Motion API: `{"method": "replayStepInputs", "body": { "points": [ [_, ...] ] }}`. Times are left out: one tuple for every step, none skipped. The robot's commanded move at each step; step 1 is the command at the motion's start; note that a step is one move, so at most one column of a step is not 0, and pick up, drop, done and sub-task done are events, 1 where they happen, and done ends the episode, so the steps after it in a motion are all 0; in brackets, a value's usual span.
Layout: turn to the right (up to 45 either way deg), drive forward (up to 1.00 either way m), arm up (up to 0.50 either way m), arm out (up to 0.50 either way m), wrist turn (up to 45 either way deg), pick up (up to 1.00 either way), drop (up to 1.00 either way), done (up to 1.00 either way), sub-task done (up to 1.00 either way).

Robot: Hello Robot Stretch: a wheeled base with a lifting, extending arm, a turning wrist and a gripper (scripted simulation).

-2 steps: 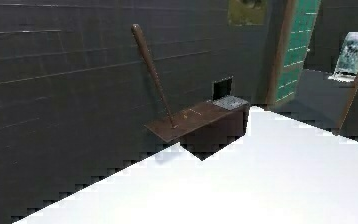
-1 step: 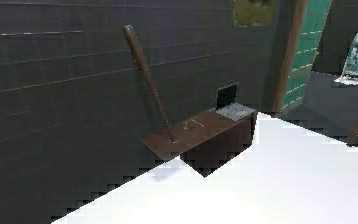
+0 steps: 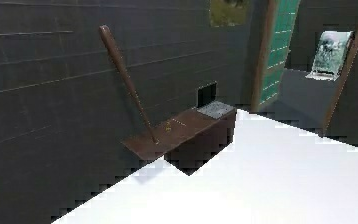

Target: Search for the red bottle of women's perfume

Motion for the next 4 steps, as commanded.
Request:
{"method": "replayStepInputs", "body": {
  "points": [
    [0.0,0.6,0.0,0.0,0.0,0.0,0.0,0.0,0.0],
    [42.0,0.0,0.0,0.0,0.0,0.0,0.0,0.0,0.0],
    [0.0,1.0,0.0,0.0,0.0,0.0,0.0,0.0,0.0],
    [3.0,0.0,0.0,0.0,0.0,0.0,0.0,0.0,0.0]
  ]
}}
